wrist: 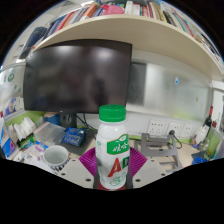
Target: Pour water
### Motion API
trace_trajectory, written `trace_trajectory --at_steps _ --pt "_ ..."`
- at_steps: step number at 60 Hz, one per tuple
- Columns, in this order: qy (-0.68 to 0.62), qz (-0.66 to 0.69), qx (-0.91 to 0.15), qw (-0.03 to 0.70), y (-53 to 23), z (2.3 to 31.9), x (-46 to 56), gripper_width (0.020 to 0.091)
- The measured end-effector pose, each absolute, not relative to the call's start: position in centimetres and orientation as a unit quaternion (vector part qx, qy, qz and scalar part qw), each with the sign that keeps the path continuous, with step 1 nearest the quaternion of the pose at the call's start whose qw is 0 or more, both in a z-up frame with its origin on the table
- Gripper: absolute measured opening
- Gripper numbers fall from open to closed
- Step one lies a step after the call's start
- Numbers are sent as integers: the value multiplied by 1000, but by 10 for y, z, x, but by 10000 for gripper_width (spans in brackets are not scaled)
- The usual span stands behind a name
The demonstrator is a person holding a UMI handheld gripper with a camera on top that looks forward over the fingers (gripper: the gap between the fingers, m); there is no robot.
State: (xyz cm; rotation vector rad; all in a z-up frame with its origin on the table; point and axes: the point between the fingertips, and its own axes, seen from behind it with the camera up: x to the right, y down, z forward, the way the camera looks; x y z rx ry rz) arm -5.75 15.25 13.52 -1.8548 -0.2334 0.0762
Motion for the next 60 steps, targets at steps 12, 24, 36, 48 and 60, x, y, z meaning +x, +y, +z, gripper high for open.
trace_trajectory --at_steps 12,24,36,48,60 --pt "-88 77 -789 603 151 91 -59 389" --pt "-82 88 -769 628 150 96 -57 395" --pt "-73 89 -785 609 146 91 -52 622" --pt "-40 72 -813 576 111 87 -35 847" --pt "-40 61 -839 540 37 111 -49 847"
